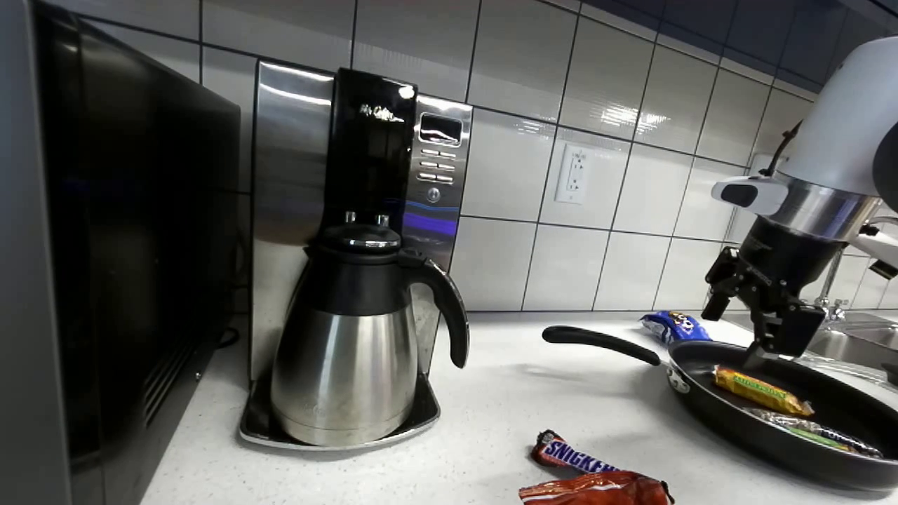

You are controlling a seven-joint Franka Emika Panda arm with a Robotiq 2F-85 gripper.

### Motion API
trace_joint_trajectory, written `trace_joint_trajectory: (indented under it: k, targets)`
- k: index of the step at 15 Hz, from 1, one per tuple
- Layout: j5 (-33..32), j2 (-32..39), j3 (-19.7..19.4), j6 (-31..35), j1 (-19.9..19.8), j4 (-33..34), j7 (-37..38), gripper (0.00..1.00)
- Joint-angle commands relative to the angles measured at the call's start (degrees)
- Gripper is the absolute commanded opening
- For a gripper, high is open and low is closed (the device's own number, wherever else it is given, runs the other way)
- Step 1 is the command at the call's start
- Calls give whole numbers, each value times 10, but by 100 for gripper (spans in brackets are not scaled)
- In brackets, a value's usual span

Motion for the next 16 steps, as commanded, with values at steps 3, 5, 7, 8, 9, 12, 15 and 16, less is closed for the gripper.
trace_joint_trajectory:
  k: [3,5,7,8,9,12,15,16]
  targets:
    - [9,43,28,7,17,55,51,100]
    - [8,57,42,6,28,73,63,100]
    - [2,67,54,2,40,87,82,100]
    - [1,72,60,3,45,91,91,100]
    - [0,77,66,5,51,97,100,100]
    - [4,93,90,4,66,113,101,100]
    - [-1,85,92,4,62,100,97,100]
    - [-1,88,92,4,64,102,98,100]
